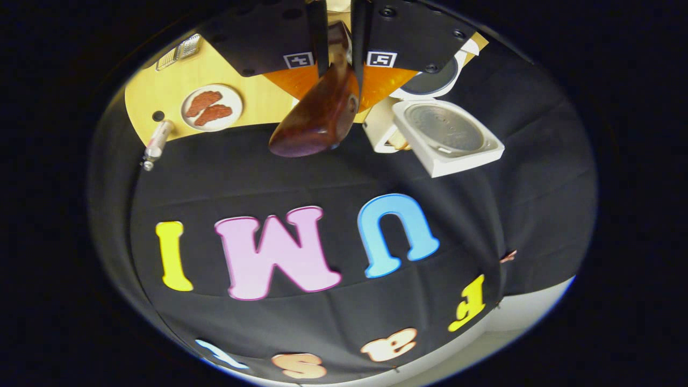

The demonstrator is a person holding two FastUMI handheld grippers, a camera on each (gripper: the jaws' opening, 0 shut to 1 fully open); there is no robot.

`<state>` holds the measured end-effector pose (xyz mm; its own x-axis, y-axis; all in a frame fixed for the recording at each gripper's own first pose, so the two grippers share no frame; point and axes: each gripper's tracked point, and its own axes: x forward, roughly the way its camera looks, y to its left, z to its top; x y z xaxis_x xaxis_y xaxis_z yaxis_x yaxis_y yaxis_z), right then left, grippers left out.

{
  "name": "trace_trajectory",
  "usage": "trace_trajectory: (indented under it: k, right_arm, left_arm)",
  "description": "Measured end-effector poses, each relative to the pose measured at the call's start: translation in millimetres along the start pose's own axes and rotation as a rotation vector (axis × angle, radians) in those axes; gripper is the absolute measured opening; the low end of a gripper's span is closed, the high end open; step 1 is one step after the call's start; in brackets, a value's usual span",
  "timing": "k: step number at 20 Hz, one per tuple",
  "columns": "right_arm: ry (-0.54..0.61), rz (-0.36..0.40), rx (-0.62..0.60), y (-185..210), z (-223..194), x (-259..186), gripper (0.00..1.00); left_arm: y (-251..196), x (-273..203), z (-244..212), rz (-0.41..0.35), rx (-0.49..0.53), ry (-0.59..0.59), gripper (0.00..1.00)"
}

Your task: Close the left gripper, press the button to open the rice cooker; take a wooden spoon from the chopstick holder with the right hand, scoop a spoonful of rice and pour it into the rice cooker, then put the wooden spoon back into the chopstick holder.

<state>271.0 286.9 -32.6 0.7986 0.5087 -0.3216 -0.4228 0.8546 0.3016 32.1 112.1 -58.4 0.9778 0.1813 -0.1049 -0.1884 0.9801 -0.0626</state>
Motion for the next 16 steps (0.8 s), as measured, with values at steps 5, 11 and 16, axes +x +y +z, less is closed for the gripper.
trace_trajectory:
  k: [5,11,16]
  right_arm:
    - [-0.024,-0.131,0.084,-120.8,11.8,-35.0,0.21]
    - [-0.014,-0.263,0.176,-237.8,-12.0,-77.4,0.21]
    - [0.022,-0.341,0.231,-296.4,-47.9,-90.3,0.21]
  left_arm:
    - [-39.2,8.2,10.6,0.005,0.014,-0.008,0.96]
    - [-83.6,17.1,8.6,0.007,0.021,0.011,0.95]
    - [-118.1,19.3,-0.9,0.009,0.071,0.042,0.95]
